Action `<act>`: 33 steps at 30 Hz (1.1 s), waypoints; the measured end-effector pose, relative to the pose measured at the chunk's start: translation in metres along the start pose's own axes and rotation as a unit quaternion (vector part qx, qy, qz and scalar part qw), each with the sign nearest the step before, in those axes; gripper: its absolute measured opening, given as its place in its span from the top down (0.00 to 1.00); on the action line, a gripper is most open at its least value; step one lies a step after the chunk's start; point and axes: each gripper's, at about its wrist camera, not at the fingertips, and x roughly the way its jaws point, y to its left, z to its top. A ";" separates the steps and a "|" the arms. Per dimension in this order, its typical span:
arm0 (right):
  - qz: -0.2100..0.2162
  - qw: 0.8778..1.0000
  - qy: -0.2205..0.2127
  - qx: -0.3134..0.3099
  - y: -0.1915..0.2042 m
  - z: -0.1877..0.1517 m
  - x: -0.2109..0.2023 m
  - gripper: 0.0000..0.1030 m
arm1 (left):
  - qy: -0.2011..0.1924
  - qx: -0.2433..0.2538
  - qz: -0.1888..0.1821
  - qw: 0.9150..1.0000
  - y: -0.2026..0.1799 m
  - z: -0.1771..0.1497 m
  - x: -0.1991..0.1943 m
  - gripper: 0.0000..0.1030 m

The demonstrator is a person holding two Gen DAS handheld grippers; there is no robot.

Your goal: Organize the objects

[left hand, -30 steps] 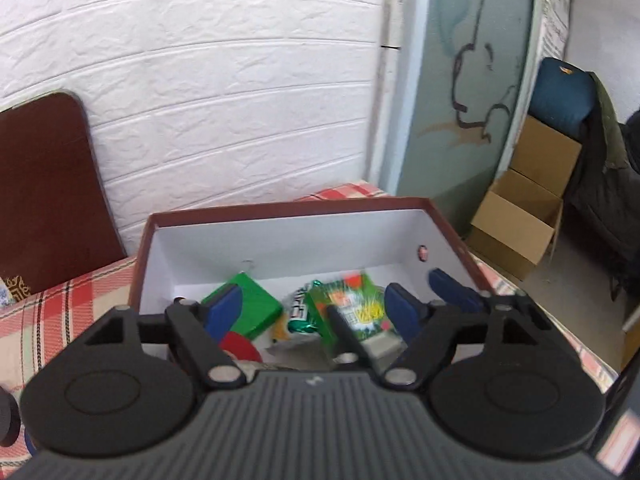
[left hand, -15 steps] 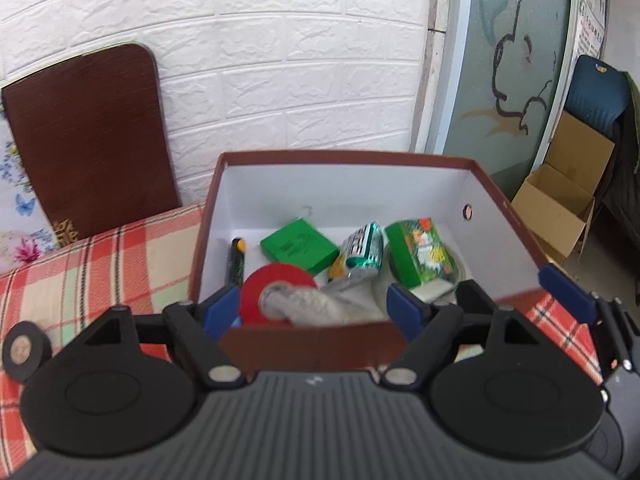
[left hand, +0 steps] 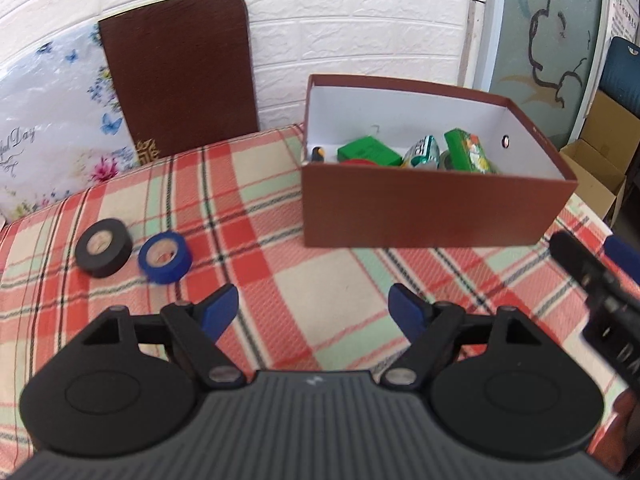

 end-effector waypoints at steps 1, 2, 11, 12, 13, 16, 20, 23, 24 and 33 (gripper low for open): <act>0.002 1.000 0.000 0.005 0.000 0.001 -0.004 0.24 | -0.001 0.000 0.001 1.000 0.002 -0.004 -0.003 0.18; 0.005 1.000 0.001 0.010 0.000 0.001 -0.008 0.24 | -0.002 -0.001 0.003 1.000 0.004 -0.007 -0.006 0.18; 0.028 0.998 0.017 0.056 0.004 0.003 -0.022 0.23 | -0.018 -0.008 0.011 1.000 0.024 -0.024 -0.028 0.07; 0.027 0.998 0.016 0.062 0.004 0.003 -0.023 0.22 | -0.022 -0.008 0.014 1.000 0.026 -0.025 -0.029 0.06; 0.026 0.997 0.014 0.066 0.005 0.003 -0.024 0.20 | -0.026 -0.007 0.016 1.000 0.027 -0.027 -0.030 0.05; 0.020 0.997 0.014 0.072 0.008 0.002 -0.026 0.20 | -0.027 -0.008 0.023 0.999 0.033 -0.032 -0.030 0.04; 0.021 0.998 0.020 0.062 0.016 0.000 -0.028 0.20 | -0.016 -0.020 0.021 0.999 0.043 -0.037 -0.024 0.04; 0.015 0.998 0.012 0.060 0.021 0.001 -0.032 0.19 | -0.012 -0.025 0.026 0.999 0.047 -0.041 -0.021 0.04; 0.012 0.998 0.009 0.062 0.022 0.001 -0.034 0.19 | -0.011 -0.025 0.027 0.999 0.048 -0.042 -0.020 0.04; -0.002 0.998 0.004 0.058 0.032 -0.006 -0.037 0.16 | -0.025 -0.010 0.036 0.999 0.049 -0.054 -0.016 0.03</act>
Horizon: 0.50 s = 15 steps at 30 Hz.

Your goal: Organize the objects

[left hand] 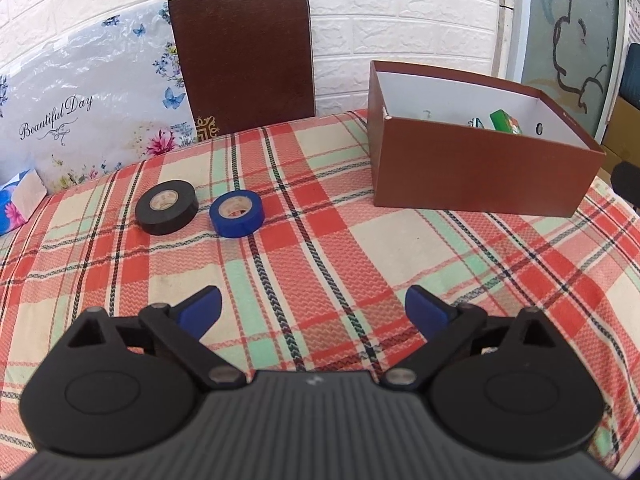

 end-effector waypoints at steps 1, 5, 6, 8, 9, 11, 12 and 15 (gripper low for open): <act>0.001 1.000 0.001 -0.001 0.001 -0.001 0.000 0.16 | -0.001 -0.001 0.001 1.000 0.001 -0.001 0.001 0.03; 0.006 1.000 0.003 -0.012 0.007 -0.002 0.002 0.16 | 0.004 -0.011 -0.002 1.000 0.006 -0.003 0.004 0.03; 0.007 1.000 0.004 -0.014 0.008 -0.002 0.002 0.16 | 0.004 -0.014 -0.003 1.000 0.008 -0.003 0.005 0.03; 0.008 1.000 0.006 -0.016 0.010 -0.003 0.003 0.16 | 0.002 -0.016 -0.008 1.000 0.009 -0.003 0.004 0.03; 0.008 1.000 0.006 -0.017 0.011 -0.003 0.004 0.16 | 0.001 -0.015 -0.008 1.000 0.009 -0.002 0.004 0.03; 0.009 1.000 0.009 -0.018 0.013 -0.003 0.005 0.16 | -0.002 -0.010 -0.008 1.000 0.009 -0.002 0.004 0.03; 0.009 1.000 0.010 -0.020 0.014 -0.004 0.005 0.16 | -0.003 -0.009 -0.007 1.000 0.008 -0.003 0.004 0.03; 0.012 1.000 0.013 -0.025 0.018 -0.005 0.005 0.16 | -0.002 -0.015 -0.008 1.000 0.011 -0.003 0.005 0.03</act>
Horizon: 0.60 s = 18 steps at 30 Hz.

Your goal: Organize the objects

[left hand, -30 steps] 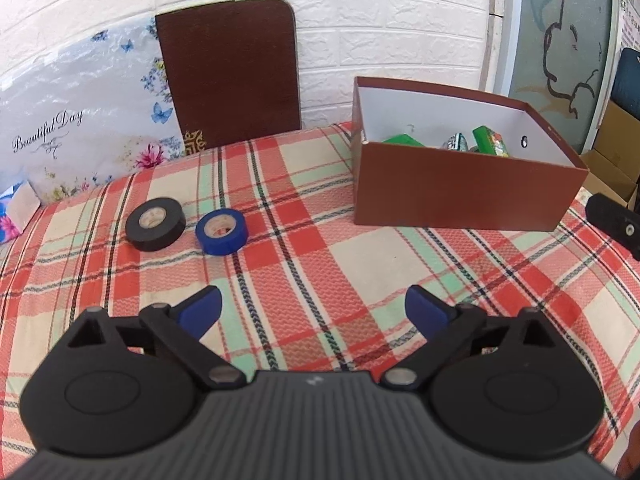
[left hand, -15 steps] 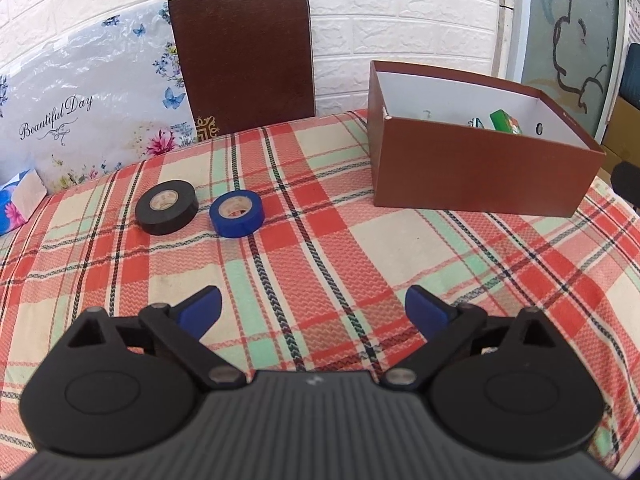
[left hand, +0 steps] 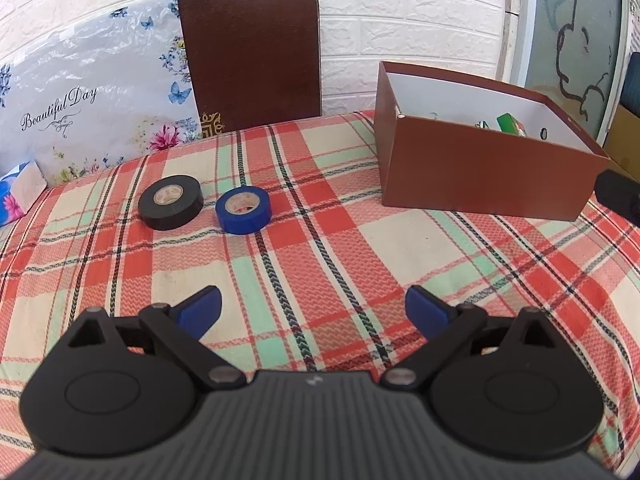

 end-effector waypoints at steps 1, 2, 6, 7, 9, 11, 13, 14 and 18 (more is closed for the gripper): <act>0.000 1.000 0.000 -0.002 0.001 0.000 0.000 0.16 | 0.001 -0.002 0.000 1.000 0.001 0.000 0.000 0.03; 0.000 1.000 0.001 -0.003 0.002 0.000 0.000 0.16 | 0.002 -0.004 0.001 1.000 0.002 0.000 0.001 0.03; -0.002 1.000 -0.001 -0.007 0.004 0.000 -0.001 0.16 | 0.001 -0.010 -0.002 1.000 0.004 0.000 0.000 0.03; -0.003 1.000 -0.001 -0.008 0.005 0.000 -0.001 0.16 | 0.001 -0.010 -0.002 1.000 0.004 0.000 0.000 0.03; -0.002 1.000 0.002 -0.009 0.006 -0.001 0.000 0.16 | 0.001 -0.011 -0.003 1.000 0.005 0.000 0.000 0.03; -0.002 1.000 0.003 -0.011 0.008 -0.001 0.000 0.16 | 0.002 -0.012 -0.004 1.000 0.006 0.000 0.000 0.03; 0.000 1.000 0.002 -0.014 0.009 -0.001 0.000 0.16 | 0.002 -0.014 -0.004 1.000 0.008 0.000 0.000 0.03; 0.000 1.000 0.003 -0.015 0.011 -0.002 0.000 0.16 | 0.003 -0.016 -0.003 1.000 0.009 0.000 0.000 0.03; 0.001 1.000 0.004 -0.019 0.015 -0.003 0.000 0.16 | 0.006 -0.025 -0.006 1.000 0.014 -0.001 0.000 0.03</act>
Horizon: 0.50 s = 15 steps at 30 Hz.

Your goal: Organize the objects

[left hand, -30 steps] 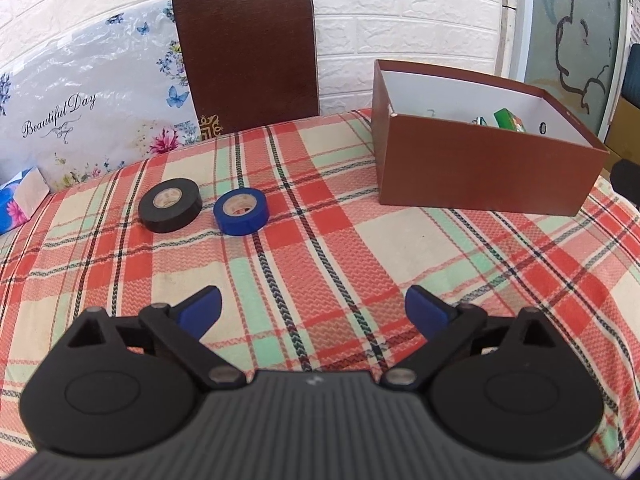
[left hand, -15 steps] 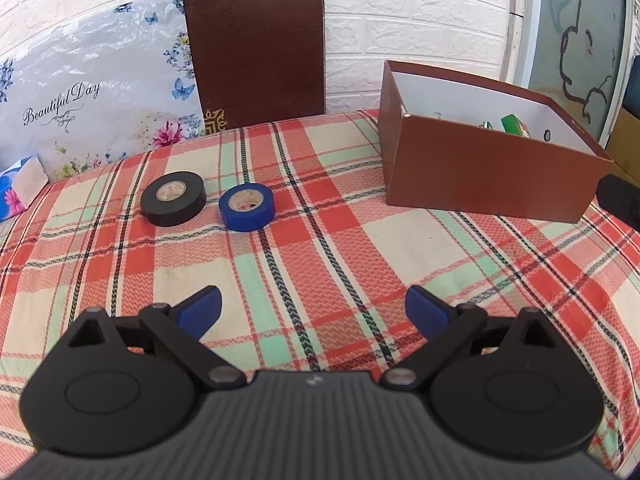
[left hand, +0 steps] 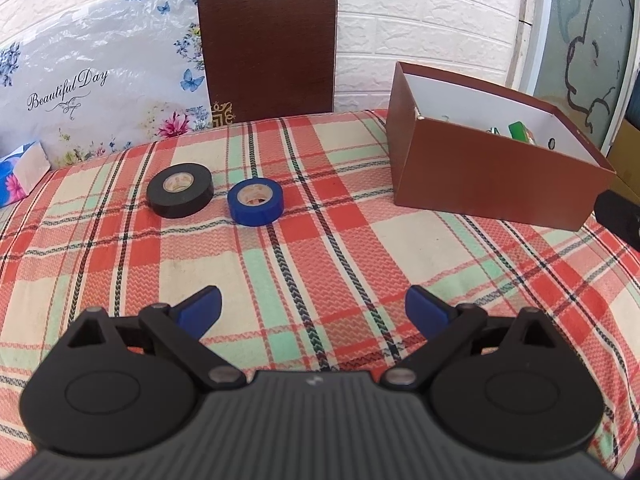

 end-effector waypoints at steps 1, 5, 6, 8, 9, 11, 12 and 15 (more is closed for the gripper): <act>0.000 1.000 0.000 -0.001 0.001 0.000 0.000 0.16 | -0.001 -0.001 0.000 1.000 0.001 0.000 0.000 0.03; 0.003 1.000 0.003 -0.007 0.004 -0.002 0.000 0.16 | 0.002 -0.006 0.003 1.000 0.006 0.000 0.000 0.03; 0.004 1.000 0.003 -0.009 0.006 -0.003 0.000 0.16 | 0.003 -0.007 0.004 1.000 0.008 0.000 0.001 0.03; 0.007 1.000 0.007 -0.015 0.008 -0.004 0.002 0.16 | 0.004 -0.009 0.010 1.000 0.012 -0.001 0.002 0.03; 0.009 1.000 0.011 -0.017 0.010 -0.006 0.003 0.16 | 0.004 -0.011 0.015 1.000 0.015 -0.002 0.003 0.03; 0.014 0.999 0.020 -0.020 0.013 -0.009 0.006 0.16 | 0.007 -0.016 0.024 1.000 0.025 -0.003 0.005 0.03; 0.017 0.999 0.024 -0.023 0.015 -0.011 0.007 0.16 | 0.009 -0.019 0.029 0.999 0.030 -0.004 0.006 0.03; 0.025 0.999 0.031 -0.033 0.021 -0.015 0.009 0.16 | 0.013 -0.029 0.051 0.998 0.048 -0.007 0.011 0.03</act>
